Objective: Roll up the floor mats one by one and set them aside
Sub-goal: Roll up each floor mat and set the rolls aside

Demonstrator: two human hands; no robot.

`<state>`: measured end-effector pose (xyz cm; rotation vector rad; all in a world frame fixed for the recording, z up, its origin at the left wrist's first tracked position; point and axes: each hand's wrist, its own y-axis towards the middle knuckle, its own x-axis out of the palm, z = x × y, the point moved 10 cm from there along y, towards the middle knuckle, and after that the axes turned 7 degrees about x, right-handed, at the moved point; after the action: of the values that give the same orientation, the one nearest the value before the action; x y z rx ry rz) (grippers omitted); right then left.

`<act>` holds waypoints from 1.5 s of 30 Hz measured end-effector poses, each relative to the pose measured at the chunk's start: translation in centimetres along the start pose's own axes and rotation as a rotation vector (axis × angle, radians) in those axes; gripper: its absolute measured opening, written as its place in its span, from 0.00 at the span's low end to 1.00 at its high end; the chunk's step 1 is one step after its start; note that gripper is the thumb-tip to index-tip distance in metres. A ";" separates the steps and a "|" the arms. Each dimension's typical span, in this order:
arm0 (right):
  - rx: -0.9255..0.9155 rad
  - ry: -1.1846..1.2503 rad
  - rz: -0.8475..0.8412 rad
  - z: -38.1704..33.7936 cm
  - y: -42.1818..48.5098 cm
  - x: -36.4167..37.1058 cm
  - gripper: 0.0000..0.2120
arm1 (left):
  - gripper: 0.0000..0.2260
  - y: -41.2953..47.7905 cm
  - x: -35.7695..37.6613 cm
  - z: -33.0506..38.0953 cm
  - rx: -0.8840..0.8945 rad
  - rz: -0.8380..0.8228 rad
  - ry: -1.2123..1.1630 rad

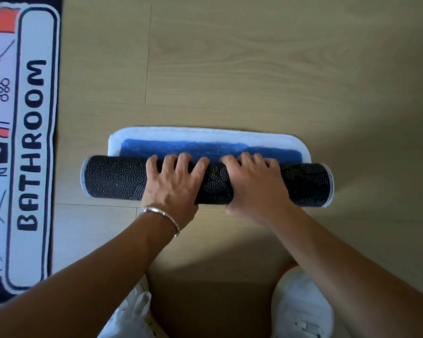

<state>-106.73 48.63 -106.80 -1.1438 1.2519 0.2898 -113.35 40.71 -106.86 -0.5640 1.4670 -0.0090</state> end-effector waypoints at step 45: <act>-0.079 -0.065 -0.174 -1.3 -1.9 2.4 0.47 | 0.44 -1.3 2.9 -0.6 0.060 -0.354 -0.142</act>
<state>-105.25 45.80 -107.68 -1.2928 1.0840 0.2453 -113.13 38.36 -109.12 -0.7534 1.2103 -0.2846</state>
